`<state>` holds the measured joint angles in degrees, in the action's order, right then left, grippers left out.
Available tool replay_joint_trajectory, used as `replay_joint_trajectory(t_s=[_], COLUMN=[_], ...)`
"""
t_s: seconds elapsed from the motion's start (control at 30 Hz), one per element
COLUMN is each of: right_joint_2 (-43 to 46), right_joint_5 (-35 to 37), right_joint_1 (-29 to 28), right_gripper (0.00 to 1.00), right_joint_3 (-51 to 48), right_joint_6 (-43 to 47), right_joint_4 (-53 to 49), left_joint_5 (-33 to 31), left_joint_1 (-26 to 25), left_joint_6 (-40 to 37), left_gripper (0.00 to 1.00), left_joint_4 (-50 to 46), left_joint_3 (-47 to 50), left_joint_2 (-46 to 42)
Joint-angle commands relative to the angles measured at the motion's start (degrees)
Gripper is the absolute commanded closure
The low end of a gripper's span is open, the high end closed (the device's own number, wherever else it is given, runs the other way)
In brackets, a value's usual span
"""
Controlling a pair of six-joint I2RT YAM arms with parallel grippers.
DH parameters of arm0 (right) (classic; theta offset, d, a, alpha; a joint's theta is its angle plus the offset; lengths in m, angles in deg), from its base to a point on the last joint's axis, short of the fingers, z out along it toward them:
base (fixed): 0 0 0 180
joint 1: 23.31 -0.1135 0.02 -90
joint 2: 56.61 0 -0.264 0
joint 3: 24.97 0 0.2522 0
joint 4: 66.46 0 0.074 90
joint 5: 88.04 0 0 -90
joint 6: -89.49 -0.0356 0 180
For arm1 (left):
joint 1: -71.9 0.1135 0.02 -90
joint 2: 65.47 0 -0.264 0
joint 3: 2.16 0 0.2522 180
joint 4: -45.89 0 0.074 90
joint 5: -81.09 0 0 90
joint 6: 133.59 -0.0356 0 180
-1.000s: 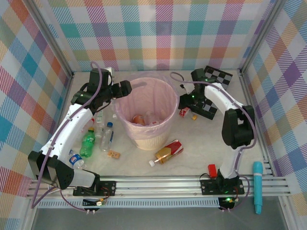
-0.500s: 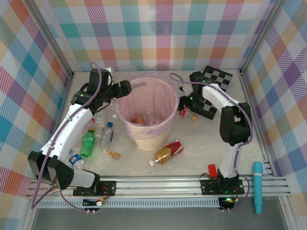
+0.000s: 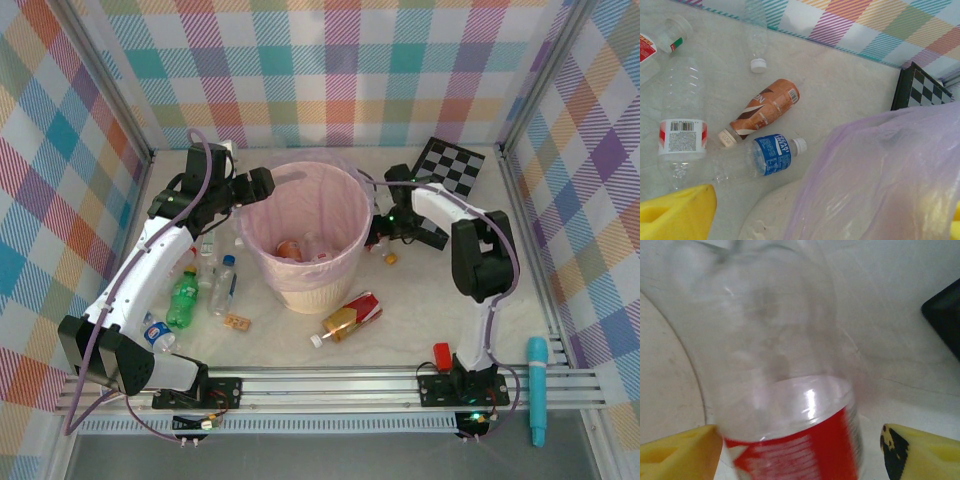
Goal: Put the plastic bottles in the bin
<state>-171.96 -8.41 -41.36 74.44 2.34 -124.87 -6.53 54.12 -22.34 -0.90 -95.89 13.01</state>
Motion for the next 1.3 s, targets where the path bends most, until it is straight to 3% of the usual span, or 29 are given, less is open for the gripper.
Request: replay_joint_trajectory(t_s=[0.0, 0.57, 0.83, 1.07, 1.27], right_joint_2=[-1.5, -0.8, 8.0, 16.0, 20.1], right_joint_5=[1.4, 2.5, 2.3, 4.8, 10.3], right_joint_1=[-0.3, -0.3, 0.3, 1.8, 2.1], right_gripper=[0.16, 0.38, 0.48, 0.54, 0.56], right_joint_3=[-0.7, -2.0, -0.1, 6.6, 19.8], right_joint_6=[-3.5, -8.5, -6.9, -6.8, -6.7], right_joint_4=[-0.8, -1.1, -8.3, -17.4, -29.0], left_joint_5=[0.5, 0.4, 0.3, 1.6, 1.7], left_joint_1=[0.4, 0.4, 0.4, 0.4, 0.4], left_joint_6=[0.3, 0.3, -0.4, -1.3, -1.7], left_gripper=[0.15, 0.15, 0.15, 0.14, 0.13], left_joint_4=[-1.3, -1.8, -2.1, -2.3, -2.5], left_joint_3=[1.1, 2.2, 1.9, 1.7, 1.5], left_joint_2=[0.1, -0.5, -0.4, 0.2, 0.3])
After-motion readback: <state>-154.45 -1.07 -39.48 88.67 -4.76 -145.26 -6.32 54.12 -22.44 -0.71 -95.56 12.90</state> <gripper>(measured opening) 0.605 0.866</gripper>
